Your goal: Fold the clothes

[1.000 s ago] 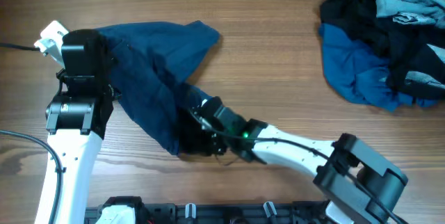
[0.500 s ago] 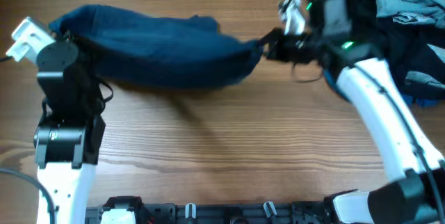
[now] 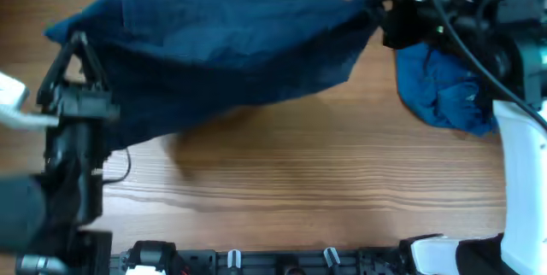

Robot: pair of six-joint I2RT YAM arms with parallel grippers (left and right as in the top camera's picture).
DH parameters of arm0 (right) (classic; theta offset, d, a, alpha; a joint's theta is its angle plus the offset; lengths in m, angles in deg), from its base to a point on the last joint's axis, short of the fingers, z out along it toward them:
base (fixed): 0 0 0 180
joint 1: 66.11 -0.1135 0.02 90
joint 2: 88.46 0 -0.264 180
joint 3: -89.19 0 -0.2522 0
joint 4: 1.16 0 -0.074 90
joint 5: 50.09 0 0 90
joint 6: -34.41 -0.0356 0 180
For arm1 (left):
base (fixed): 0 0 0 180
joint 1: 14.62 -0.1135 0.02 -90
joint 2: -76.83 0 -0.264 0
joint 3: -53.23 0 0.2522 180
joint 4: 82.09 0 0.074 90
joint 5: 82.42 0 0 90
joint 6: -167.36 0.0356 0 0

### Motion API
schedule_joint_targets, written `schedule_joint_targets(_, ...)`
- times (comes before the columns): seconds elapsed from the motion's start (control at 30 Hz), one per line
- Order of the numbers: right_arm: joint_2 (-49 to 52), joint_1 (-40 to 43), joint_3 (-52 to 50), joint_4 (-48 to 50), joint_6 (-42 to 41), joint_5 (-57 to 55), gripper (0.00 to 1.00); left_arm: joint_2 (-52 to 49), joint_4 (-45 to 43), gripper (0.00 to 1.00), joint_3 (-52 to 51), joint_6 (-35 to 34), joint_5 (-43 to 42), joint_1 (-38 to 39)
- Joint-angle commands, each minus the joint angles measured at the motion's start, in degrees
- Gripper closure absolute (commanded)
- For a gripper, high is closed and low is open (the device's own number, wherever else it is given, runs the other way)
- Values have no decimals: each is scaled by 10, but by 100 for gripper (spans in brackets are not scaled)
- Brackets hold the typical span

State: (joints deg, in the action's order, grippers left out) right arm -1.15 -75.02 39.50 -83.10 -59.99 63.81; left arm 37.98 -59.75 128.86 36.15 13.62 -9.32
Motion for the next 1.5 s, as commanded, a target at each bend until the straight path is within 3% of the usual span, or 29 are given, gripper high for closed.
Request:
schedule_joint_targets(0.0,-39,37,54,-30,14,-12,96,36,-9,96,9,-49,-52,2)
schedule_joint_targets(0.13,-66,47,72,-51,17,-13,96,37,2,96,8,-70,-99,2)
schedule_joint_targets(0.4,-3,47,72,-14,28,-34,96,-94,12,96,8,-70,37,2)
schedule_joint_targets(0.5,43,47,72,48,29,-34,96,-187,-59,96,8,-70,100,-3)
schedule_joint_targets(0.63,66,54,72,154,59,-34,96,-278,-203,96,9,-73,75,-17)
schedule_joint_targets(0.8,47,94,81,216,66,-33,96,-302,-364,96,16,-94,42,-19)
schedule_joint_targets(1.1,-22,128,91,140,100,-30,96,-231,-225,96,50,-83,-117,-19)
schedule_joint_targets(1.2,-62,128,91,111,104,-32,95,-184,-196,96,50,-39,-145,-19)
schedule_joint_targets(1.47,-169,128,91,4,104,-68,96,-24,-61,96,50,-40,-182,-19)
